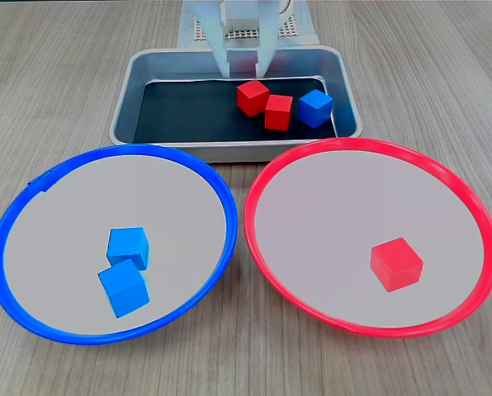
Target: Move six blocks tray to matching dishes
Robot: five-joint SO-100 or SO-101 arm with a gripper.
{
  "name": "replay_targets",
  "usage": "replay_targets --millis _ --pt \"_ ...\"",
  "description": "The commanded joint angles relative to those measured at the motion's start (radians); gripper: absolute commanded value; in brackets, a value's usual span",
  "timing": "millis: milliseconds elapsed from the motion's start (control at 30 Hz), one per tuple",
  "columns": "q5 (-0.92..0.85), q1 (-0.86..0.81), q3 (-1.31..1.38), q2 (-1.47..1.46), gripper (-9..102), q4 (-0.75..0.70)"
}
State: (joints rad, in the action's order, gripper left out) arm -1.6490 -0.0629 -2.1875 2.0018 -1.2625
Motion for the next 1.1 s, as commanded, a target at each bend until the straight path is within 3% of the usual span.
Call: replay_targets --millis 0,200,567,633,700,767,833,933,1000,1067 --pt "-0.161 0.012 0.006 -0.014 25 -0.002" --pt "-0.336 0.014 -0.002 -0.046 26 -0.037" --pt "-0.396 0.025 -0.069 -0.109 24 0.129" --pt "-0.408 0.026 -0.087 -0.117 17 0.164" --pt "-0.391 0.028 -0.098 -0.115 0 0.184" --pt "-0.357 0.032 -0.1 -0.106 0 0.178" --pt "-0.321 0.043 -0.078 -0.087 0 0.117" --pt "-0.149 0.094 0.075 -0.064 0 -0.173" --pt "0.055 0.149 0.225 -0.084 0 -0.359" --pt "0.428 0.241 0.465 -0.164 0 -0.486"
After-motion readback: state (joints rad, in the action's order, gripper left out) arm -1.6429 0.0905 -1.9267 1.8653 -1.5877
